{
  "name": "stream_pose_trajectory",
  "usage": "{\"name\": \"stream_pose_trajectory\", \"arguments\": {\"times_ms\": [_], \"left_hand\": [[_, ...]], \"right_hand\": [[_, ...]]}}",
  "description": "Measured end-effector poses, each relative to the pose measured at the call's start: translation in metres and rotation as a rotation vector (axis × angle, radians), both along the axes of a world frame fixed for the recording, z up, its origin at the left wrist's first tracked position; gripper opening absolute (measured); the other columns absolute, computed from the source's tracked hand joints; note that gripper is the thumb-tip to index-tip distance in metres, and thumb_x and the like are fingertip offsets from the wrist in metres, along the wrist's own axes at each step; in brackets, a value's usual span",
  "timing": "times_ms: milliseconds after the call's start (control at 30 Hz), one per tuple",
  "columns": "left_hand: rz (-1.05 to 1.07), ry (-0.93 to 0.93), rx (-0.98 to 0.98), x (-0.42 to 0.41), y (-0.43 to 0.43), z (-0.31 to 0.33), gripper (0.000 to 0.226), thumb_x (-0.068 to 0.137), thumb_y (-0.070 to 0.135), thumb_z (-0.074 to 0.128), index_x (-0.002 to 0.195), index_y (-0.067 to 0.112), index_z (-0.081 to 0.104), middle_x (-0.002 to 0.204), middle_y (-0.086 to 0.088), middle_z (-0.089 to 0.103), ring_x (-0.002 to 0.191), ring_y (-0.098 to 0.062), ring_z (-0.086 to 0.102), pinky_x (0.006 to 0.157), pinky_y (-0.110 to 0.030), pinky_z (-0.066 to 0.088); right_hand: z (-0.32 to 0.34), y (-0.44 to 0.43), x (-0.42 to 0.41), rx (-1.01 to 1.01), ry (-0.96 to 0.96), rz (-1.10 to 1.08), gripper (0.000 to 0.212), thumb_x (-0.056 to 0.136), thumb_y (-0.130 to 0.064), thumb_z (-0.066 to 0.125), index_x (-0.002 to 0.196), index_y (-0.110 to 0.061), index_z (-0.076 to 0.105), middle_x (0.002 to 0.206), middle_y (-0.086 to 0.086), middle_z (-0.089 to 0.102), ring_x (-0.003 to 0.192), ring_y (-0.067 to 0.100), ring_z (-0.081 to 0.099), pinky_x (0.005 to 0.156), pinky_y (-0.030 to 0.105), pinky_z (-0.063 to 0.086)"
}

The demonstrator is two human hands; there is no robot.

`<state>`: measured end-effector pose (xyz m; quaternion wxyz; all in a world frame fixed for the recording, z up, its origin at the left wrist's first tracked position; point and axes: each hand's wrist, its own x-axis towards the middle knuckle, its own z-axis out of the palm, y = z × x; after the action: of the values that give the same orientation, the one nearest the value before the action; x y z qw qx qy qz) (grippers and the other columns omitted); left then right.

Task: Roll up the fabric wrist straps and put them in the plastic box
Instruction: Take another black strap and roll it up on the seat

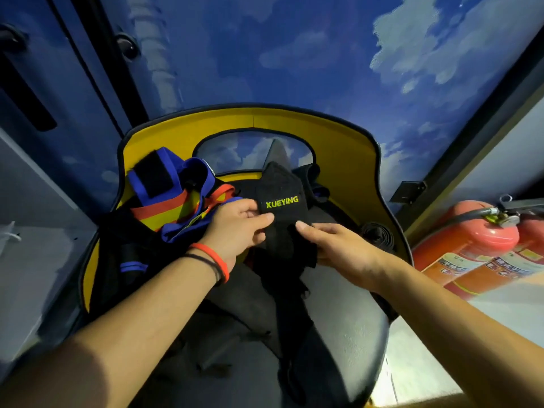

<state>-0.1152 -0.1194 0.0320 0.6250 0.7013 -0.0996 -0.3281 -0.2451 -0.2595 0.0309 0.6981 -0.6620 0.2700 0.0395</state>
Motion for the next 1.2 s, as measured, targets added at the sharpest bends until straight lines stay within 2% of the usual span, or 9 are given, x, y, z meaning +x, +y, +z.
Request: {"name": "stream_pose_trajectory", "arguments": {"times_ms": [200, 333, 500, 667, 767, 900, 1067, 1133, 1200], "left_hand": [[-0.238, 0.029, 0.069, -0.023, -0.011, -0.008, 0.019, 0.092, 0.003, 0.069, 0.11, 0.001, 0.065, 0.093, -0.008, 0.064, 0.08, -0.01, 0.063, 0.06, -0.016, 0.055], [-0.413, -0.108, 0.158, -0.019, 0.002, -0.009, 0.024, 0.091, 0.003, 0.07, 0.114, 0.001, 0.065, 0.085, -0.008, 0.069, 0.074, -0.013, 0.067, 0.069, -0.022, 0.058], [-0.484, -0.59, 0.441, 0.034, 0.049, -0.002, 0.017, 0.086, 0.012, 0.073, 0.1, 0.021, 0.076, 0.09, -0.005, 0.076, 0.085, -0.018, 0.072, 0.087, -0.033, 0.058], [-0.762, -0.81, 0.78, 0.051, 0.091, 0.002, 0.031, 0.08, 0.032, 0.082, 0.109, 0.029, 0.073, 0.091, 0.018, 0.068, 0.086, 0.002, 0.062, 0.084, -0.026, 0.05], [-0.864, -0.916, 0.932, 0.052, 0.102, 0.005, 0.036, 0.08, 0.032, 0.082, 0.114, 0.031, 0.071, 0.098, 0.012, 0.064, 0.097, -0.012, 0.06, 0.082, -0.028, 0.046], [-0.837, -1.043, 0.835, 0.039, 0.104, 0.001, 0.028, 0.084, 0.029, 0.076, 0.111, 0.03, 0.07, 0.111, 0.009, 0.067, 0.109, -0.018, 0.059, 0.092, -0.033, 0.045], [-0.685, -1.034, 0.742, 0.044, 0.107, 0.002, 0.022, 0.085, 0.027, 0.075, 0.106, 0.028, 0.069, 0.108, 0.008, 0.066, 0.104, -0.017, 0.06, 0.091, -0.035, 0.046], [-0.568, -0.972, 0.7, 0.054, 0.11, 0.005, 0.02, 0.084, 0.027, 0.077, 0.103, 0.028, 0.07, 0.1, 0.007, 0.067, 0.095, -0.016, 0.061, 0.086, -0.036, 0.05], [-0.485, -0.899, 0.63, 0.058, 0.108, 0.007, 0.018, 0.084, 0.028, 0.079, 0.101, 0.027, 0.072, 0.089, 0.009, 0.067, 0.084, -0.01, 0.062, 0.075, -0.028, 0.05]], "right_hand": [[-0.021, -0.013, -0.018, 0.046, -0.048, -0.141, 0.061, 0.09, -0.044, 0.068, 0.116, 0.009, 0.056, 0.104, 0.016, 0.065, 0.097, 0.031, 0.064, 0.087, 0.045, 0.051], [-0.021, -0.019, -0.02, 0.017, -0.065, -0.185, 0.008, 0.095, -0.015, 0.065, 0.094, -0.008, 0.064, 0.082, 0.006, 0.073, 0.077, 0.019, 0.07, 0.063, 0.027, 0.058], [-0.012, -0.026, -0.021, -0.285, 0.047, -0.059, 0.015, 0.093, -0.006, 0.069, 0.107, -0.012, 0.073, 0.104, 0.011, 0.077, 0.098, 0.028, 0.074, 0.096, 0.047, 0.056], [-0.002, -0.027, -0.024, -0.608, 0.241, 0.09, 0.009, 0.096, -0.015, 0.065, 0.099, -0.023, 0.069, 0.093, 0.0, 0.07, 0.082, 0.015, 0.066, 0.075, 0.035, 0.056], [0.002, -0.025, -0.024, -0.621, 0.293, 0.12, 0.006, 0.094, -0.021, 0.065, 0.093, -0.023, 0.071, 0.088, 0.003, 0.069, 0.079, 0.021, 0.066, 0.071, 0.036, 0.055], [0.007, -0.022, -0.024, -0.593, 0.238, 0.143, 0.011, 0.087, -0.016, 0.062, 0.079, -0.011, 0.066, 0.075, 0.013, 0.066, 0.067, 0.029, 0.062, 0.064, 0.043, 0.05], [0.009, -0.019, -0.023, -0.709, 0.171, 0.229, 0.011, 0.089, 0.003, 0.06, 0.086, -0.002, 0.069, 0.079, 0.021, 0.067, 0.078, 0.041, 0.061, 0.075, 0.045, 0.048], [0.008, -0.018, -0.024, -0.632, 0.134, 0.286, 0.022, 0.086, 0.009, 0.057, 0.07, -0.005, 0.063, 0.067, 0.004, 0.061, 0.068, 0.021, 0.057, 0.07, 0.037, 0.042], [0.007, -0.012, -0.021, -0.444, 0.074, 0.289, 0.023, 0.083, 0.012, 0.059, 0.07, -0.004, 0.07, 0.09, -0.016, 0.072, 0.086, -0.005, 0.066, 0.083, 0.027, 0.046]]}}
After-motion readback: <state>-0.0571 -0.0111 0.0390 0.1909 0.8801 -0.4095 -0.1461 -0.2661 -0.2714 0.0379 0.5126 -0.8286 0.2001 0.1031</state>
